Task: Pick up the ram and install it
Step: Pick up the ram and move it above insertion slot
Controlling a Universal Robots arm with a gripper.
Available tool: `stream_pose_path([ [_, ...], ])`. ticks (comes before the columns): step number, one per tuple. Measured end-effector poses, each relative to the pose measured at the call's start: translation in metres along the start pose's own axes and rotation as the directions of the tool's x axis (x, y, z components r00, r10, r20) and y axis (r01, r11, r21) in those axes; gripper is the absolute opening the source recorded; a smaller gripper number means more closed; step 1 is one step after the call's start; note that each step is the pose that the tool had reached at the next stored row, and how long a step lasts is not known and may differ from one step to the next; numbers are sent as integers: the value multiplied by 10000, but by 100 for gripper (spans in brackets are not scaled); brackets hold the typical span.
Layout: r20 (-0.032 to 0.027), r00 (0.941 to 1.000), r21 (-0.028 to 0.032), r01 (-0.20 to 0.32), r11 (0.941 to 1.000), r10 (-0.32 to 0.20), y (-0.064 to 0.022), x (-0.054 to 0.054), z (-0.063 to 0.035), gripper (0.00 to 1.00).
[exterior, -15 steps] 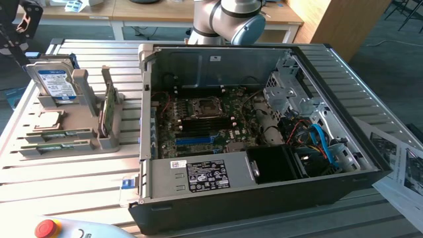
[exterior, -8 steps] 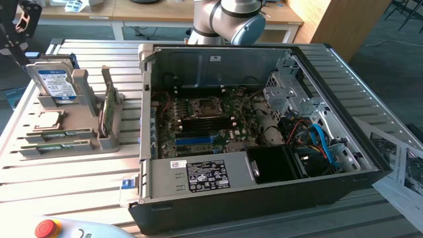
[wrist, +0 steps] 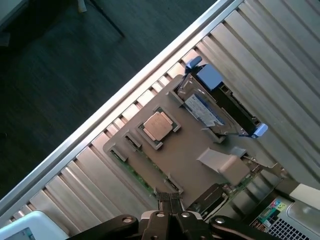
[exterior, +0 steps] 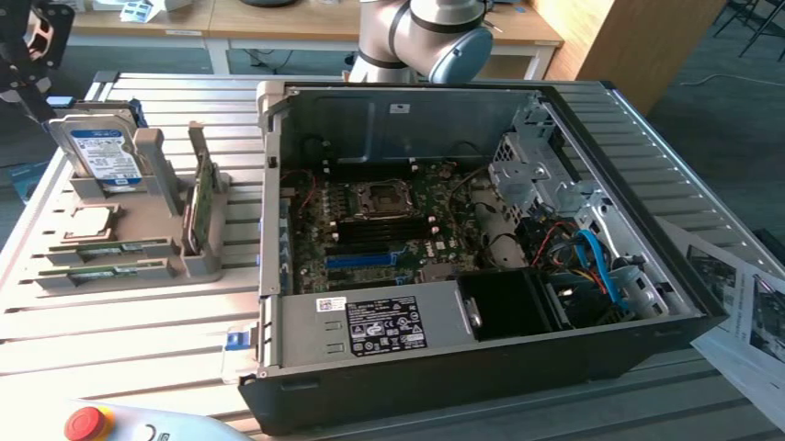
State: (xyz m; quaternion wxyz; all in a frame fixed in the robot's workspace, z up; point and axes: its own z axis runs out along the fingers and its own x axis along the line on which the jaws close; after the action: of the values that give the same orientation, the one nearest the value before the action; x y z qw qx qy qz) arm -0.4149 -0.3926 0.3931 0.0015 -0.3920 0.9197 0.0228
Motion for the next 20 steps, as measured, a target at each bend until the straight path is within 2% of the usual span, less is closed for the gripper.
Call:
stream_pose_path([
  [5,-31,9974,-15,727,9974,-727,0,0,0,10],
  [10,-61,9893,-32,1455,9894,-1455,0,0,0,10],
  [15,-89,9756,-51,2192,9757,-2192,0,0,1,10],
  [20,-117,9564,-73,2918,9565,-2918,0,0,1,10],
])
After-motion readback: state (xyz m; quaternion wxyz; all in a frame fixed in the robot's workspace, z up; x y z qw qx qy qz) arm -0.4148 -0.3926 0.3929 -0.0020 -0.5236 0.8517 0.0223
